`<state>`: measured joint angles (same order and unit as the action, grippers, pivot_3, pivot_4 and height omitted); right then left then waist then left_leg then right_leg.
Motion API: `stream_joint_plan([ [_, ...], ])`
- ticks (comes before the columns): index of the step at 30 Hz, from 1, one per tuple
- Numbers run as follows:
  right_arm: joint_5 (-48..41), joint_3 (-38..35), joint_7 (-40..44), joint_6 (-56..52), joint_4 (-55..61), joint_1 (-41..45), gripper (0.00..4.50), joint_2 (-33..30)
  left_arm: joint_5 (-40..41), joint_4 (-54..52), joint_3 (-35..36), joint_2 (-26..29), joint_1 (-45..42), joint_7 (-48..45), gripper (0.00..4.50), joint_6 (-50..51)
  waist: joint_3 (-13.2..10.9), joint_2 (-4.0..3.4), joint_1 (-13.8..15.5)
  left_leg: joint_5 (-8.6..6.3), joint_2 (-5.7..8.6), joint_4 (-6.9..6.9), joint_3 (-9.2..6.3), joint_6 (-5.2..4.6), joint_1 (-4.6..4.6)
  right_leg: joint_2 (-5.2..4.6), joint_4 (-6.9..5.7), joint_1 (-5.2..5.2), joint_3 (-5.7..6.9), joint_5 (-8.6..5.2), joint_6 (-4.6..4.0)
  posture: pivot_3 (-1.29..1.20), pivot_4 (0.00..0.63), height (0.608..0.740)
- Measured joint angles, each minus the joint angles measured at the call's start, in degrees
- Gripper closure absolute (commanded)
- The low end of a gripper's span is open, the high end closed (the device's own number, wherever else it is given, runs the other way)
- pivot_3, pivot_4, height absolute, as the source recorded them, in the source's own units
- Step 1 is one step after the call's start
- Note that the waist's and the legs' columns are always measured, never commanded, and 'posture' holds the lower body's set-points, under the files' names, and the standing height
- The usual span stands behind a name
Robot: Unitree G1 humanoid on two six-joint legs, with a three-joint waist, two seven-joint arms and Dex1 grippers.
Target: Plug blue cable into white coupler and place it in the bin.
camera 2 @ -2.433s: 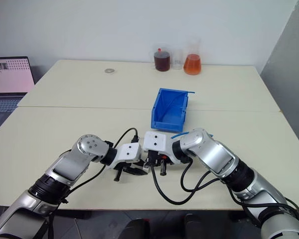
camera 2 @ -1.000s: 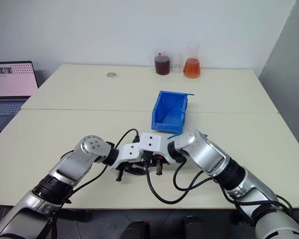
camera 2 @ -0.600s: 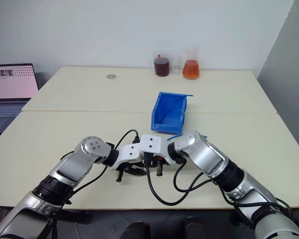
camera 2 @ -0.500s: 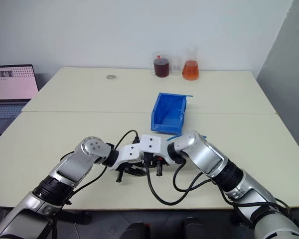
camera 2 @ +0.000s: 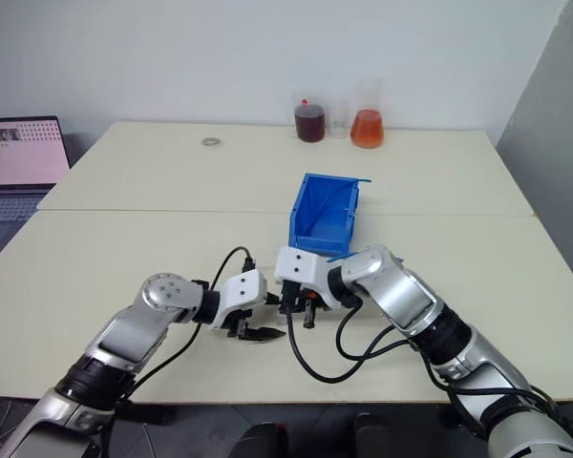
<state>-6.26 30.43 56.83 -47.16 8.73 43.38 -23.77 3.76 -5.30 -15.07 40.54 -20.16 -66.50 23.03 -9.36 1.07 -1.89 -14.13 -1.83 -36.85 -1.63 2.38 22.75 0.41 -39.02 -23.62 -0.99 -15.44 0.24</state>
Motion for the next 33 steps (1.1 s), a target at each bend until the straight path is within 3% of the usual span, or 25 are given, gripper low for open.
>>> stream_joint_plan([
  [3,-1.4,-4.5,-1.07,-1.72,0.8,-0.38,4.4,-1.67,2.16,-1.79,4.23,1.55,2.49,1.64,0.0,3.16,-0.06,0.02,0.04,0.0,0.01,0.03,-0.02,-0.01,0.18,0.0,0.01,-0.18,0.04,-0.05,-0.08,0.0,0.15,0.74],
  [8,-8.75,-17.65,-4.09,-7.73,4.82,-0.13,4.41,-0.73,8.35,-5.71,17.12,-3.9,-2.12,13.95,0.0,16.7,-0.8,0.61,0.3,-0.01,0.03,-0.04,-0.14,-0.01,0.25,0.0,0.01,-0.15,0.16,-0.04,-0.06,0.0,0.15,0.74],
  [11,-11.67,-23.91,-6.59,-9.87,3.85,3.22,4.41,0.02,9.31,-7.94,19.32,-4.24,-5.55,18.37,0.0,20.81,-0.86,0.62,0.22,-0.01,0.11,-0.01,0.02,0.0,0.21,-0.07,0.05,-0.13,0.08,-0.01,0.0,0.0,0.15,0.74],
  [15,-12.81,-27.57,-9.59,-8.65,-6.41,10.57,4.41,1.56,9.91,-8.96,17.49,-3.59,-6.57,19.19,0.0,22.52,-0.87,0.61,-0.2,-0.01,0.1,0.01,0.18,0.0,0.14,-0.07,0.03,-0.16,0.0,0.01,-0.01,0.0,0.15,0.74],
  [21,-7.5,-24.43,-10.72,3.2,-33.99,21.19,4.41,4.39,9.35,-8.21,14.0,-2.77,-7.34,19.75,0.0,20.97,-0.92,0.59,-0.08,-0.01,0.05,0.05,0.18,0.0,0.19,-0.03,-0.01,-0.24,-0.05,0.14,-0.3,0.0,0.15,0.74],
  [23,-5.41,-23.15,-10.46,7.47,-42.96,24.21,3.7,5.3,9.34,-7.83,13.2,-2.78,-8.12,19.84,0.0,20.32,-0.92,0.59,-0.02,-0.01,0.07,0.05,0.21,0.0,0.22,-0.04,0.02,-0.26,-0.05,0.15,-0.32,0.0,0.15,0.74],
  [27,-0.19,-20.1,-8.16,15.85,-62.31,31.94,2.94,6.84,8.95,-5.99,11.77,-2.86,-10.13,19.85,0.0,18.71,-0.97,0.59,0.01,-0.01,0.09,0.05,0.29,0.01,0.39,-0.09,0.01,-0.45,-0.04,0.17,-0.33,0.0,0.15,0.74],
  [33,6.39,-16.26,-2.5,22.96,-72.98,36.89,1.49,6.45,8.4,-4.34,9.74,-2.86,-10.81,19.77,0.0,16.51,-0.98,0.57,0.05,-0.01,0.09,0.07,0.25,0.02,0.52,-0.27,0.02,-0.51,-0.02,0.17,-0.34,0.0,0.15,0.74],
])
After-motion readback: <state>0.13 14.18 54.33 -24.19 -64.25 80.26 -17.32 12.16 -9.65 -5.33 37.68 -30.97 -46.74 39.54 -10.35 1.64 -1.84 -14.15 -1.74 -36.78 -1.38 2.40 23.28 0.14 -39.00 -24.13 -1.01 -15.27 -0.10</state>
